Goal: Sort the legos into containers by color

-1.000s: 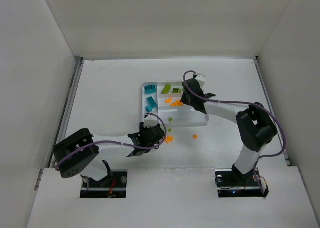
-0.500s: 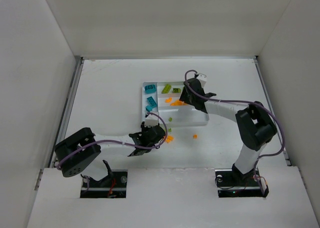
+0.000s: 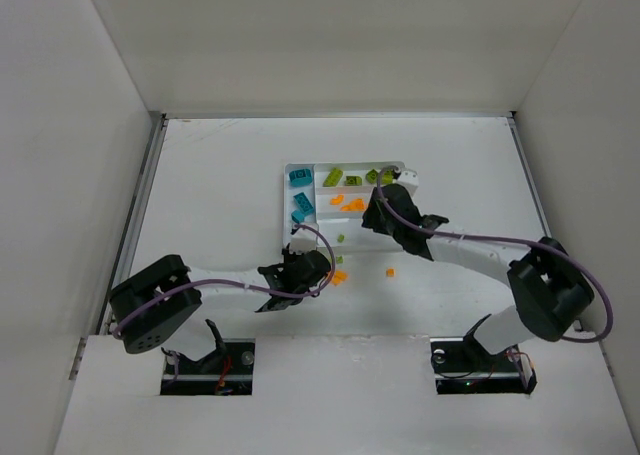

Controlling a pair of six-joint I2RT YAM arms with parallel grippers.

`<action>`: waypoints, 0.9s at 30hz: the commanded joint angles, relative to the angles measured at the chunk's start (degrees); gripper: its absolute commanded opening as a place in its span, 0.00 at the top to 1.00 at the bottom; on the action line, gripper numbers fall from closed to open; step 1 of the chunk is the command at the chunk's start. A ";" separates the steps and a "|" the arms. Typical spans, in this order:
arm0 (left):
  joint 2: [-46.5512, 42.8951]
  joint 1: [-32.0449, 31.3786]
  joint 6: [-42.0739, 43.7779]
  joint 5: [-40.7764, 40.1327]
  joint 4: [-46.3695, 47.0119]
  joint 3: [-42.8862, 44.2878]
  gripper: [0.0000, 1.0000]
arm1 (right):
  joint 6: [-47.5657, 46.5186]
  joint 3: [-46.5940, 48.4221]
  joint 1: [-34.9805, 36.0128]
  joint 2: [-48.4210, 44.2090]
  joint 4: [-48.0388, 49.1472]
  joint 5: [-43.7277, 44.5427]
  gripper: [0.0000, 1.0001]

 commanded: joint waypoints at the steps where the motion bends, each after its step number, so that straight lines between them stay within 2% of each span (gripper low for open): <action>1: -1.44 -0.63 0.69 1.43 -1.77 0.84 0.81 | -0.15 -4.11 2.68 -4.68 2.04 2.17 0.47; 9: -12.77 -1.60 0.77 1.78 -7.31 3.47 0.82 | -1.65 -14.13 7.35 -17.07 0.91 2.43 0.68; 12: -13.49 -0.99 2.09 2.39 -6.79 6.11 0.82 | -0.07 -16.94 7.35 -20.42 -1.02 3.48 0.68; 14: -12.09 -0.11 3.05 3.18 -5.91 8.56 0.82 | 0.90 -18.18 7.18 -21.65 -2.43 4.01 0.67; 19: -5.68 3.13 7.01 5.99 -1.44 14.72 0.82 | 2.75 -19.94 7.00 -22.36 -5.42 6.91 0.54; 23: 0.21 7.35 7.89 9.77 1.21 19.55 0.82 | 4.24 -21.25 7.17 -23.23 -7.44 7.62 0.49; 27: 5.05 8.86 7.89 12.32 1.74 23.33 0.82 | 5.65 -22.22 7.44 -24.38 -9.02 7.09 0.46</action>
